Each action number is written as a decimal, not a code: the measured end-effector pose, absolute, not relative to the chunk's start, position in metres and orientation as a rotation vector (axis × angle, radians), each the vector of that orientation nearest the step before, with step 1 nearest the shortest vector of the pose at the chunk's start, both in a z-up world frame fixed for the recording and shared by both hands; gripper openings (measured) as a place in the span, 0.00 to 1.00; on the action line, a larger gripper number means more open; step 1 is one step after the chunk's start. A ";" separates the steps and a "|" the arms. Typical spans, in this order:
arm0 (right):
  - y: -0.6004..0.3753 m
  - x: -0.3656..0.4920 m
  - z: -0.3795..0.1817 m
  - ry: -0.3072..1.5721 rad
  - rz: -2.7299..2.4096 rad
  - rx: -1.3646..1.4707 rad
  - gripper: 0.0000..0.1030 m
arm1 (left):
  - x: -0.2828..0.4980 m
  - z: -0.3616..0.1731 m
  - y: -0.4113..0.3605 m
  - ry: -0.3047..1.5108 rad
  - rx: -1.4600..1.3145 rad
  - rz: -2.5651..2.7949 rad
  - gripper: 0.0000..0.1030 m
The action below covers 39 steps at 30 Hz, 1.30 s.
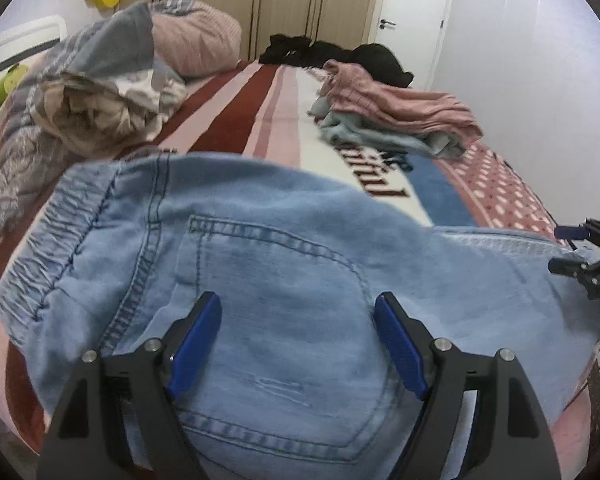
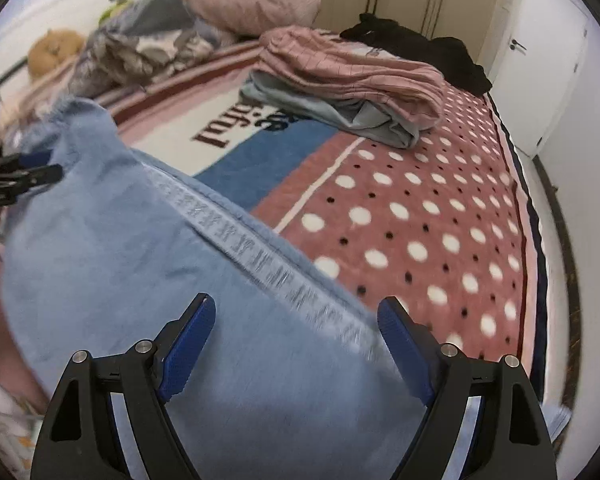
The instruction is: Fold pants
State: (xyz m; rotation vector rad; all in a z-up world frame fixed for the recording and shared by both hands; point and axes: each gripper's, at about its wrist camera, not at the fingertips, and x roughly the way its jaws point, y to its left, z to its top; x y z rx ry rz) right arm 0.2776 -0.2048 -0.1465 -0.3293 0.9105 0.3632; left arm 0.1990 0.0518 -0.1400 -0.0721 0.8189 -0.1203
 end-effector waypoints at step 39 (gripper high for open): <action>-0.146 0.290 -0.135 0.939 0.498 -0.292 0.49 | 0.155 -0.111 0.120 0.731 -0.189 -0.171 0.77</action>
